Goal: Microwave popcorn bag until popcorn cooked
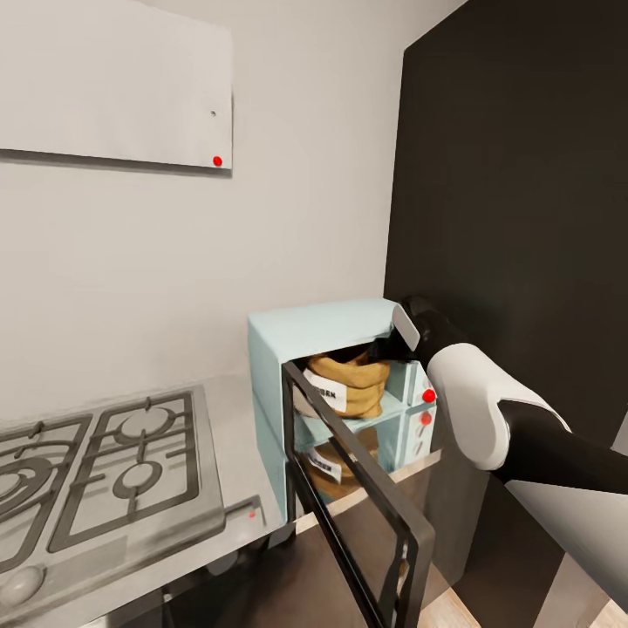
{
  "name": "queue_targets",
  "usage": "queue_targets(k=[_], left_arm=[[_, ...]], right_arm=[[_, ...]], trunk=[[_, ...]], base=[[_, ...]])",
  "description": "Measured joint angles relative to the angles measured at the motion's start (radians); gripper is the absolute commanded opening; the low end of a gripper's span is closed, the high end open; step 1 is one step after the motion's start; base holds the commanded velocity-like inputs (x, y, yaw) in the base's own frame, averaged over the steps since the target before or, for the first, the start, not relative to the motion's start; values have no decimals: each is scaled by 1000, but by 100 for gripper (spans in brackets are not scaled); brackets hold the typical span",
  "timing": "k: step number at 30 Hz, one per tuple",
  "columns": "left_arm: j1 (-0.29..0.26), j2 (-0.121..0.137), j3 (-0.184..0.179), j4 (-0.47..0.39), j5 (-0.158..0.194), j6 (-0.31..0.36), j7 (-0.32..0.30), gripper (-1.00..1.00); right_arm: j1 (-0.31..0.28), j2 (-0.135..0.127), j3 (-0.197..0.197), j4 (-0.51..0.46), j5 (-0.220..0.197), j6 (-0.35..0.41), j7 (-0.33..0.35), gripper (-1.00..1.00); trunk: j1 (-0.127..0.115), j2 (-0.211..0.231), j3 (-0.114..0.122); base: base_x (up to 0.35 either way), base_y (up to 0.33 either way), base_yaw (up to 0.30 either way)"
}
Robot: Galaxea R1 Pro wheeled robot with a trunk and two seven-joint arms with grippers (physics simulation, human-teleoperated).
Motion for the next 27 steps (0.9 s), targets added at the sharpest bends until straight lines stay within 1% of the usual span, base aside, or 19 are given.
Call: queue_targets(k=[11,12,14,18,22,25,27], left_arm=[[0,0,1,-1,0,0,0,100],[0,0,1,0,0,0,0,100],[0,-1,1,0,0,0,1,100],[0,-2,1,0,0,0,1,100],[0,-2,1,0,0,0,1,100],[0,-2,1,0,0,0,1,100],[0,-1,1,0,0,0,1,100]], right_arm=[[1,1,2,-3,1,-1,1,100],[1,1,4,-14,-4,1,3,100],[1,-1,0,-36,-13,1,13,100],[1,-2,1,-66,-14,1,37,100],[1,-2,1,-85,-12,1,41,100],[1,-2,1,-138,-14,1,49,100],[1,-3,1,-147,-10,1,54,100]], trunk=[[0,0,0],[5,0,0],[6,1,0],[7,1,0],[7,1,0],[6,1,0],[7,1,0]], base=[[-15,0,0],[-233,0,0],[-308,0,0],[-338,0,0],[-345,0,0],[-346,0,0],[-346,0,0]])
